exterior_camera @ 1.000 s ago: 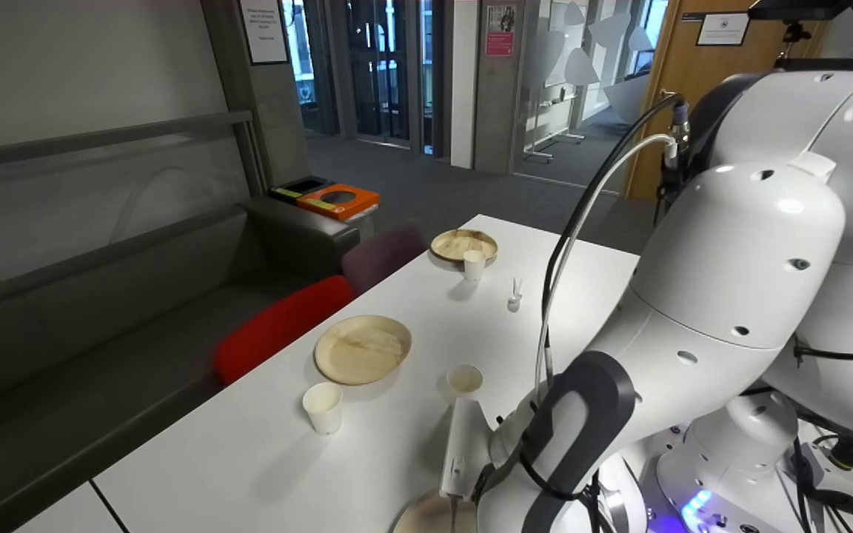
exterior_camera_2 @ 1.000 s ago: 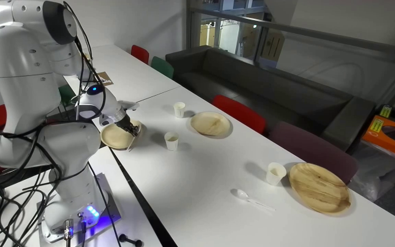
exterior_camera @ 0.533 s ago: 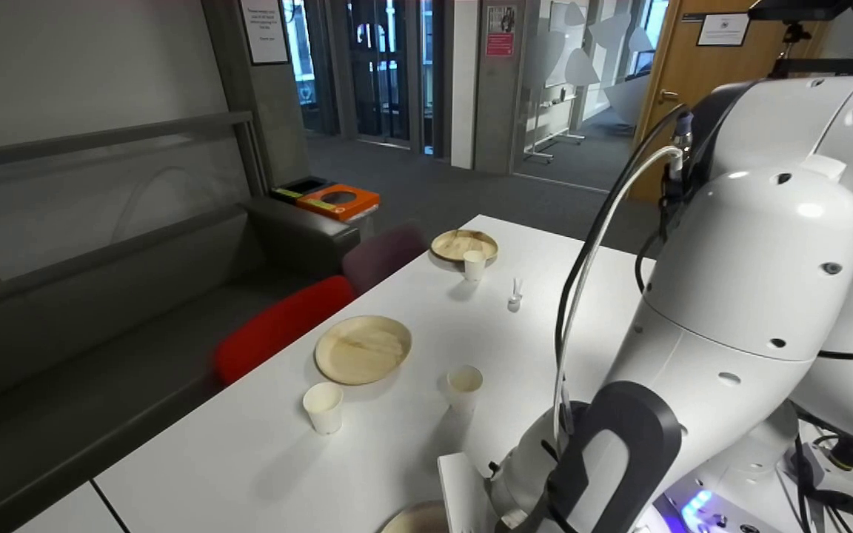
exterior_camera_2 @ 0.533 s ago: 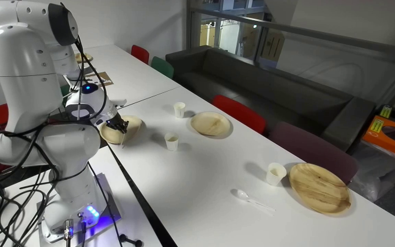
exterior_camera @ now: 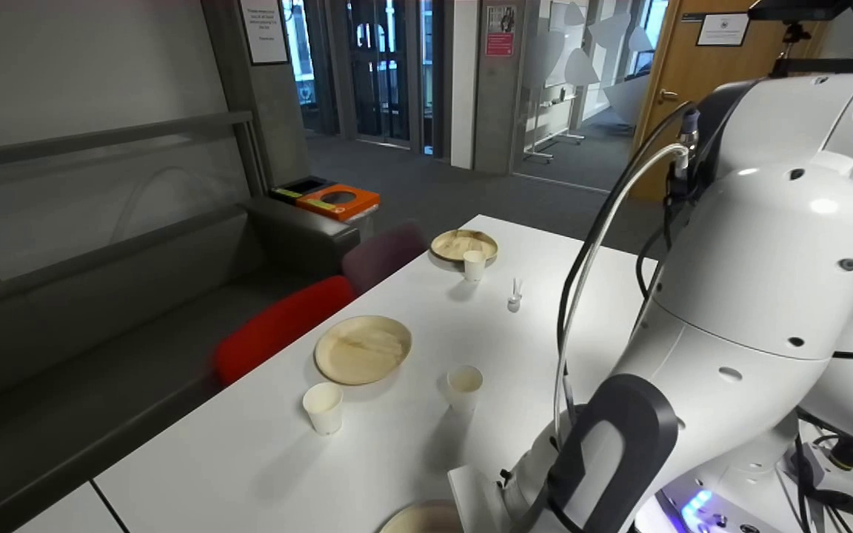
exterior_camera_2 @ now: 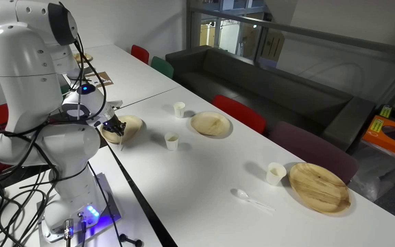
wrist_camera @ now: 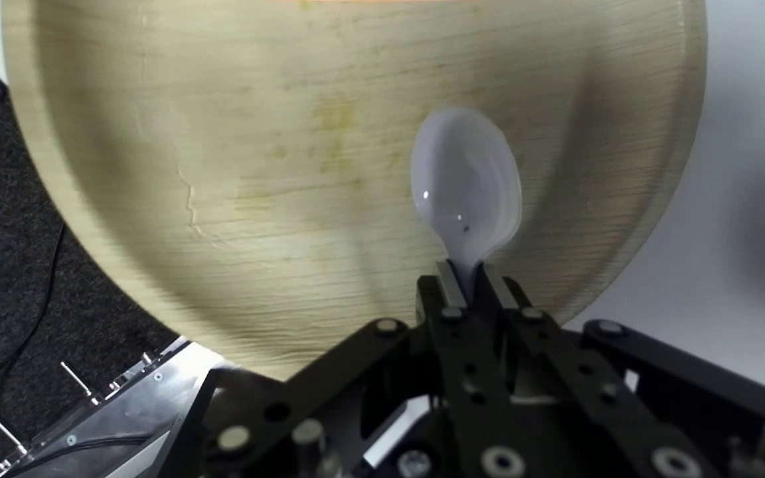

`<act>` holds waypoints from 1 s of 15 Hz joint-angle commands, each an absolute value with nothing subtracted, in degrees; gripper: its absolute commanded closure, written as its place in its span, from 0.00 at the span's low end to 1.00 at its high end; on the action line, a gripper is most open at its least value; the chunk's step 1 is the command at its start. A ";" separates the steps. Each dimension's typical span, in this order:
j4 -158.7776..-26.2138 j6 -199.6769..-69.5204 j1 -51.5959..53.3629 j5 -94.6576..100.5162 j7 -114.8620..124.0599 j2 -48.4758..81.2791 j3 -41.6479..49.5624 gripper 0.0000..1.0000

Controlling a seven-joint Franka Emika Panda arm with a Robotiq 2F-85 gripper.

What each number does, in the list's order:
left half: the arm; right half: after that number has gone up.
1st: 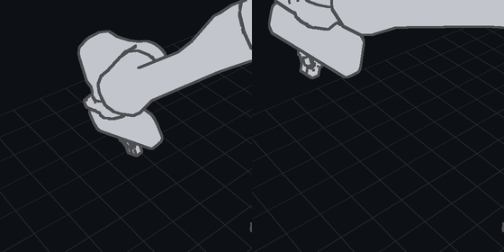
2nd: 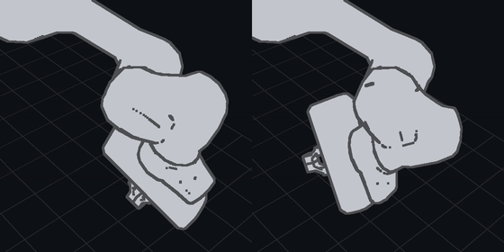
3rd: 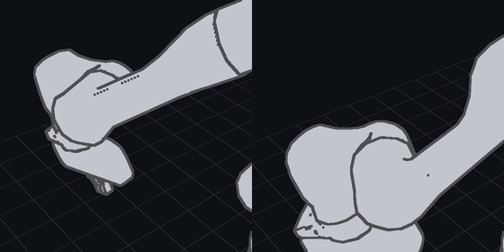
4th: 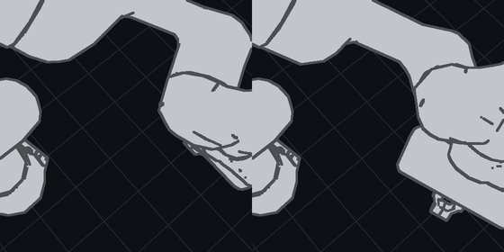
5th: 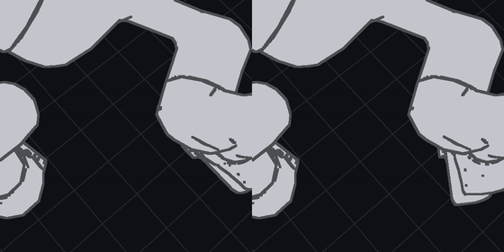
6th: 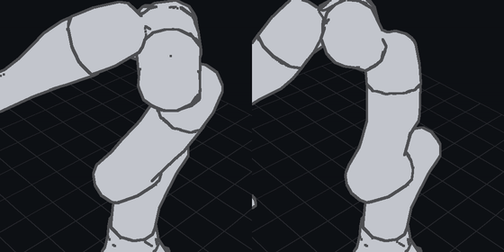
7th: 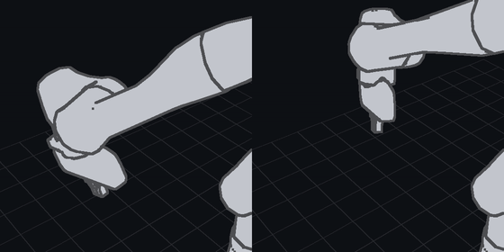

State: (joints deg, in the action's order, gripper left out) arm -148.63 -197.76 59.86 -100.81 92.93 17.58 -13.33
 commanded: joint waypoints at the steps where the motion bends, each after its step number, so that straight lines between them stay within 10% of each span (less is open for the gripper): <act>1: -149.00 -198.06 63.67 -109.28 84.31 13.99 -11.45 0.97; 15: -148.42 -197.94 98.15 -116.14 73.36 8.49 23.96 0.97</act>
State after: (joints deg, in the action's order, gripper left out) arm -148.22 -197.94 96.35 -111.34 79.43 12.76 21.92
